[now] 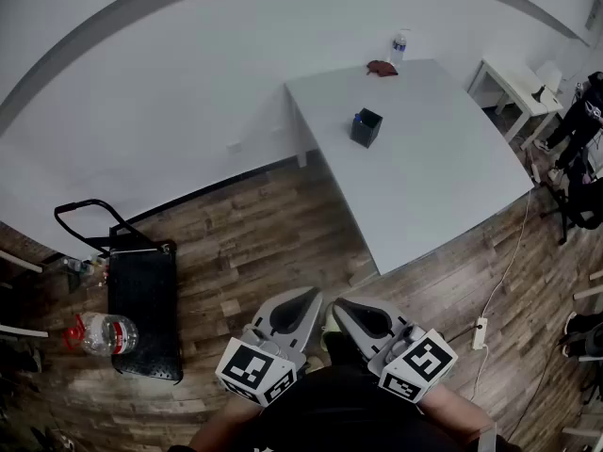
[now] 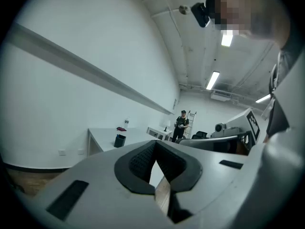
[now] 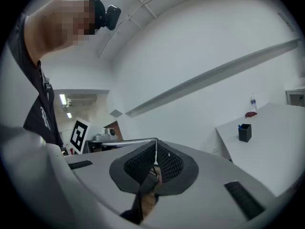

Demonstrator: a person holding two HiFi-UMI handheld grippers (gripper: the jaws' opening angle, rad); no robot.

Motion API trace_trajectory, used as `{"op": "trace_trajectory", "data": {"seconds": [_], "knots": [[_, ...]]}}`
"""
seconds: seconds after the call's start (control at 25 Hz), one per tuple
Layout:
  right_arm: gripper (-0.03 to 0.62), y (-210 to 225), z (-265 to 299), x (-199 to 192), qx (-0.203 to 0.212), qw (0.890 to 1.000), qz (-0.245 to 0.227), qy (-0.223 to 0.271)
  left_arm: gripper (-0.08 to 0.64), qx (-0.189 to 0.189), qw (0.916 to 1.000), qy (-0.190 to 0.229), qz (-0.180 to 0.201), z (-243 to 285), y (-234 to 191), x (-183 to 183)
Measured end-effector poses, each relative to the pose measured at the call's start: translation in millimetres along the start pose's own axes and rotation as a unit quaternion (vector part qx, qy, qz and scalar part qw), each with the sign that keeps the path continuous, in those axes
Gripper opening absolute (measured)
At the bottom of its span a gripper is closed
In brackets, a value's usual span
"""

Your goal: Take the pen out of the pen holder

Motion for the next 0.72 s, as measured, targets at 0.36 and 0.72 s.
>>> {"op": "trace_trajectory", "data": {"seconds": [0.36, 0.72], "knots": [[0.014, 76.1, 34.5, 36.1, 0.006, 1.0, 0.006, 0.006, 0.006, 0.006, 0.9999, -0.01, -0.005, 71.7, -41.5, 24.0], [0.014, 145.1, 48.3, 63.9, -0.018, 0.999, 0.016, 0.029, 0.006, -0.003, 0.9997, -0.02, 0.011, 143.5, -73.8, 44.8]]}}
Point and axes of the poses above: the fingertips, and each gripper's own axes: z forward along the fingers, y to its right, x out of its top, the point moved 7 cm from there along -z, backward along the fingers, and after that the axes turned 6 degrees about -x, right-handed, at the moved point
